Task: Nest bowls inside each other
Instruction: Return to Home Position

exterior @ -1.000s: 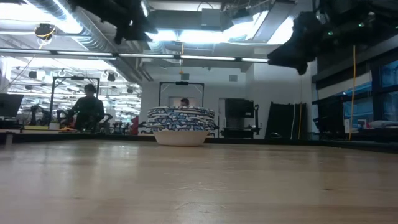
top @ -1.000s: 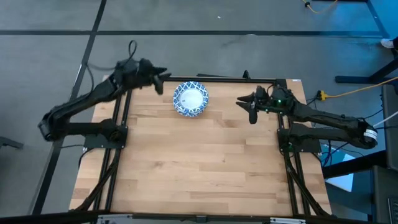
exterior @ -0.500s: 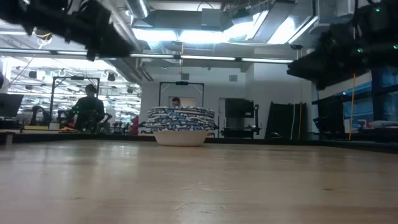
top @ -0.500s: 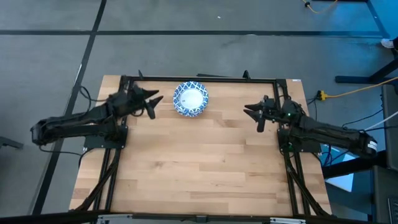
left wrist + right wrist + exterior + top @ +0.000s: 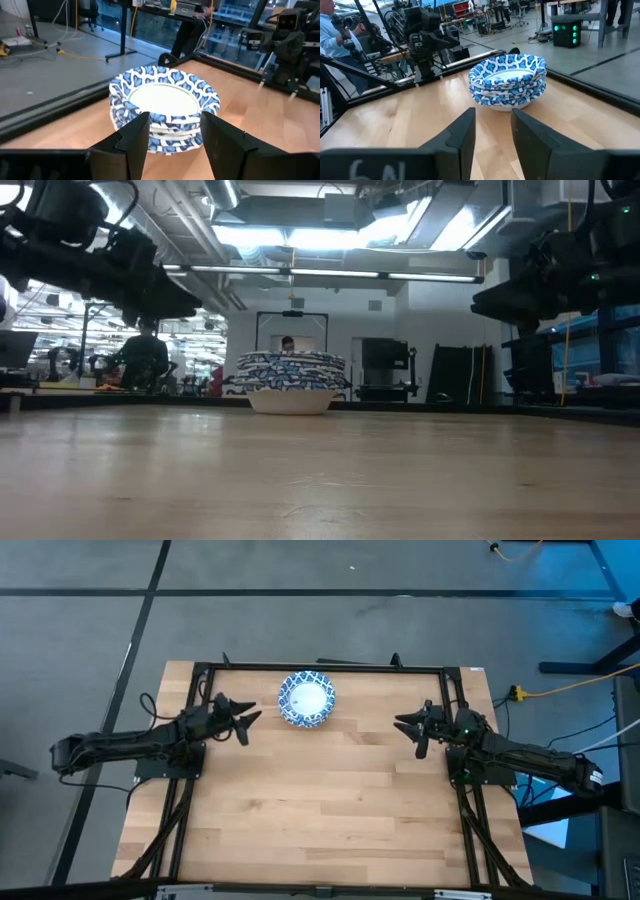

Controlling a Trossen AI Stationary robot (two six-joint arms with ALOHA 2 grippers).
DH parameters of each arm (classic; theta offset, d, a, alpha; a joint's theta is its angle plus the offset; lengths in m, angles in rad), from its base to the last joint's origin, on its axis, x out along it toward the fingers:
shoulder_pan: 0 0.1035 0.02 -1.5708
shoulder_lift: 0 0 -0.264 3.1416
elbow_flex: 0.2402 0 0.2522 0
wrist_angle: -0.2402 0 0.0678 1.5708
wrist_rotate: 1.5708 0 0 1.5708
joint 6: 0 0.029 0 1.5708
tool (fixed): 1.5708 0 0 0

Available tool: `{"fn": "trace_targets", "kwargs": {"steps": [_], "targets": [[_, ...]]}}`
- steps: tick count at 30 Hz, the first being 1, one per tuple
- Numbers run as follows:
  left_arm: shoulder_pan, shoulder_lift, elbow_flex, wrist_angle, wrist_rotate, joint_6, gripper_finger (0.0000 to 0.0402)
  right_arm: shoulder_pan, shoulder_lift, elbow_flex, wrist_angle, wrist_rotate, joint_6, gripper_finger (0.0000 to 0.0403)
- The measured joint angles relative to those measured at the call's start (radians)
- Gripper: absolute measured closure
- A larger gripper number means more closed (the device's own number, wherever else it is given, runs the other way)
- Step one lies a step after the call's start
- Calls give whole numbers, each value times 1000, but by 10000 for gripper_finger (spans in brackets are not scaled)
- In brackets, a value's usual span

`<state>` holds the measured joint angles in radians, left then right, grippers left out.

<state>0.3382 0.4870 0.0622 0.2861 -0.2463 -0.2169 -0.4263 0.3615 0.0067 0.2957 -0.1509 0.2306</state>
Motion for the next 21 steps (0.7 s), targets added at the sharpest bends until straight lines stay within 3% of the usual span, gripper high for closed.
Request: {"fn": "trace_targets", "kwargs": {"steps": [4,15,21], "targets": [[0,-17,-54,26,2,-43,231,0,0,0,-41,0,18,277],[0,-23,-54,-1,-2,-91,231,0,0,0,-131,39,56,277],[1,-23,-54,-79,-18,-223,231,0,0,0,-177,38,100,277]]}}
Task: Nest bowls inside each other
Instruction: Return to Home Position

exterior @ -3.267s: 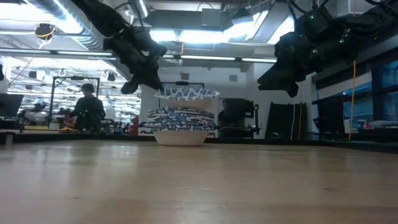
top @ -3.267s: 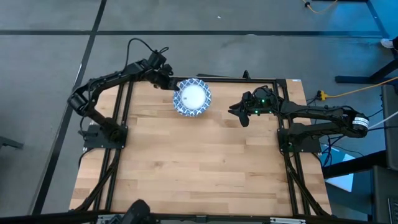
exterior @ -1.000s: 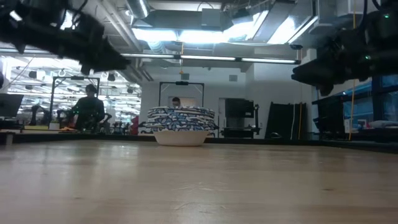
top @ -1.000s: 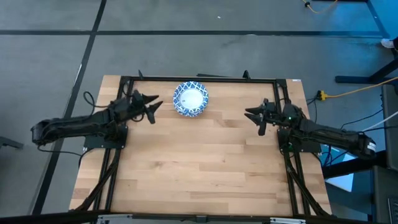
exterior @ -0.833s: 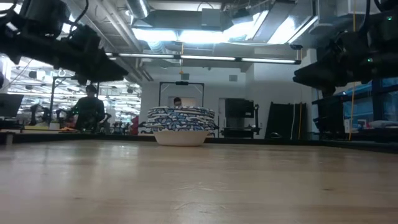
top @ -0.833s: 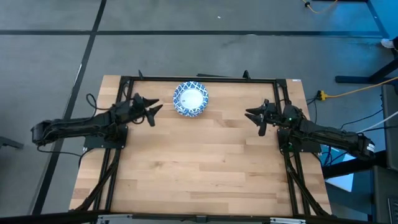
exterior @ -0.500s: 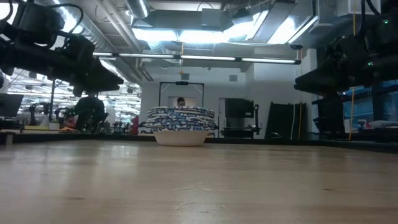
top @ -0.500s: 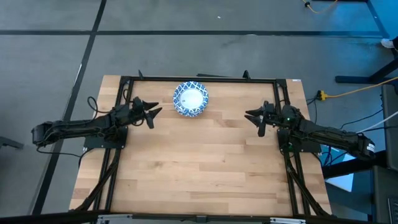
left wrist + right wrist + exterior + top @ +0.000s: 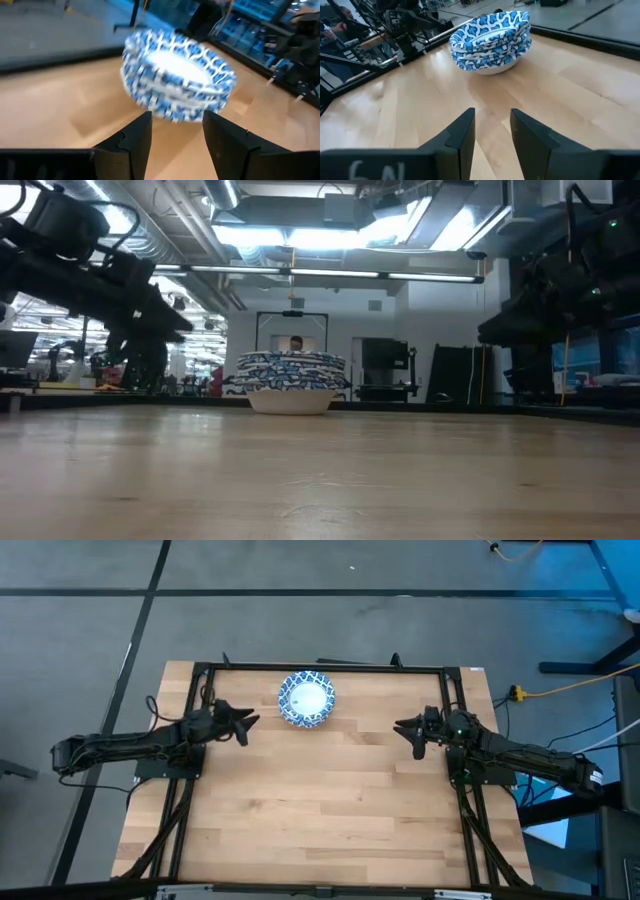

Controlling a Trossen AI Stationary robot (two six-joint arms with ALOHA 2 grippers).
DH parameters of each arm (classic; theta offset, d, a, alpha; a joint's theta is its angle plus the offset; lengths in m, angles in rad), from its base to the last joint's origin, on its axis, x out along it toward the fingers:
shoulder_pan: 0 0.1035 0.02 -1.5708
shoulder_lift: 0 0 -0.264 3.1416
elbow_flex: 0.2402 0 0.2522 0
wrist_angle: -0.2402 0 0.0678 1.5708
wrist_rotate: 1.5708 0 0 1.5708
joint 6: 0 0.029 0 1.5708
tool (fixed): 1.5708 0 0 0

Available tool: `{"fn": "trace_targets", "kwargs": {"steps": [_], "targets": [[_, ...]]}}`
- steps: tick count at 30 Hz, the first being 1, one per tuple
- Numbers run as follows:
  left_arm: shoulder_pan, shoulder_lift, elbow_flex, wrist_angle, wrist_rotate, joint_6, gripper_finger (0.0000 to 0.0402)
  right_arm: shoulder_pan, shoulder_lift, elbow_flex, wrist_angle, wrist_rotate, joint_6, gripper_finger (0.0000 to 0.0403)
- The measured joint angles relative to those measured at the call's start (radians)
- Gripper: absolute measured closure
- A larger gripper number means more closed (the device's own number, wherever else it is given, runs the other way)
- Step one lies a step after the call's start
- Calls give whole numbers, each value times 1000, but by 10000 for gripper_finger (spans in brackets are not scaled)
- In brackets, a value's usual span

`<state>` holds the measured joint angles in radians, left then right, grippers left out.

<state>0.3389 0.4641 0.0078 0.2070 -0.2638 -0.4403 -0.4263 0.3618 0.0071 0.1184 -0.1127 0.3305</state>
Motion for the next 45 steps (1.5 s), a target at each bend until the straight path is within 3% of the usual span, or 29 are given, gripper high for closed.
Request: {"fn": "trace_targets", "kwargs": {"steps": [8,25,45], "targets": [[0,7,1,-170,66,-232,231,0,1,1,-87,-10,53,277],[0,22,1,-177,124,-215,231,0,73,1,-87,-19,112,277],[0,22,1,-177,124,-205,231,0,81,1,-87,-19,110,277]]}}
